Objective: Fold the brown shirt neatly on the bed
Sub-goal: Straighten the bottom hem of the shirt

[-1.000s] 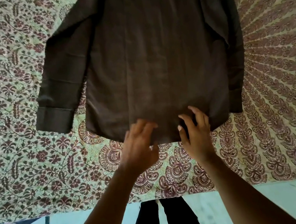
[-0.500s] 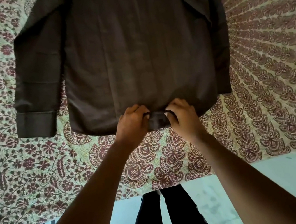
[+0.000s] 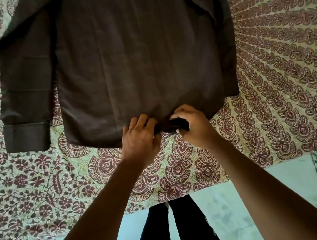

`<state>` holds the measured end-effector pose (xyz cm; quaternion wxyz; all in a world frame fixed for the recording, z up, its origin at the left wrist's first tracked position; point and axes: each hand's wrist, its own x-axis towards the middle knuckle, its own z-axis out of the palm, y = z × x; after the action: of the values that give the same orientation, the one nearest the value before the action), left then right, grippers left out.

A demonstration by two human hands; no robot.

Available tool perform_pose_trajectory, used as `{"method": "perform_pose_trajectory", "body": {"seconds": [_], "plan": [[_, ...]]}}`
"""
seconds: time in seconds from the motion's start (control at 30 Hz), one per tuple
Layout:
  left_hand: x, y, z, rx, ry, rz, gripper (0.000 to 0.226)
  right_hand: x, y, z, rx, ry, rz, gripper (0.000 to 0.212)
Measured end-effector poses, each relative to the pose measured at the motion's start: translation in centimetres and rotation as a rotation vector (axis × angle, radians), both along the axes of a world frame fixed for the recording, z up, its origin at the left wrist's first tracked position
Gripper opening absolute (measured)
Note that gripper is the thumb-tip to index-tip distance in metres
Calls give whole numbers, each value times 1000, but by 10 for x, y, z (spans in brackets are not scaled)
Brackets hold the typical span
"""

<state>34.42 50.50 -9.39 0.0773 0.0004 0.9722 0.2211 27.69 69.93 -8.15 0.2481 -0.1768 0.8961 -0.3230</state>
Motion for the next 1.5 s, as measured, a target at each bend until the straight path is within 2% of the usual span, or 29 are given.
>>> {"method": "perform_pose_trajectory", "body": {"seconds": [0.23,0.37,0.5,0.63,0.73,0.87,1.03,1.13,1.2,1.33,1.5], "plan": [[5,6,1,19,13,57,23,1,-7,0,44,16,-65,31],[7,8,0,61,62,89,25,2,-10,0,76,4,-68,38],[9,6,-4,109,101,18,19,4,-8,0,75,17,-29,35],[10,6,-4,134,107,47,26,-2,-3,-1,34,33,-12,22],[4,8,-2,146,40,55,27,-6,-2,1,-27,21,-71,25],[-1,14,5,10,-57,-66,48,-10,-6,2,-48,28,-119,27],[-15,12,13,204,-2,118,20,-9,-7,1,-102,6,-173,28],[-23,6,17,283,-51,179,16,1,1,3,84,69,10,51],[-26,5,17,314,-70,186,16,6,4,1,153,137,62,53],[-32,3,17,373,-94,208,13,6,7,1,6,186,-124,43],[-36,3,15,381,-108,243,11,-1,7,4,-125,185,-215,10]]}}
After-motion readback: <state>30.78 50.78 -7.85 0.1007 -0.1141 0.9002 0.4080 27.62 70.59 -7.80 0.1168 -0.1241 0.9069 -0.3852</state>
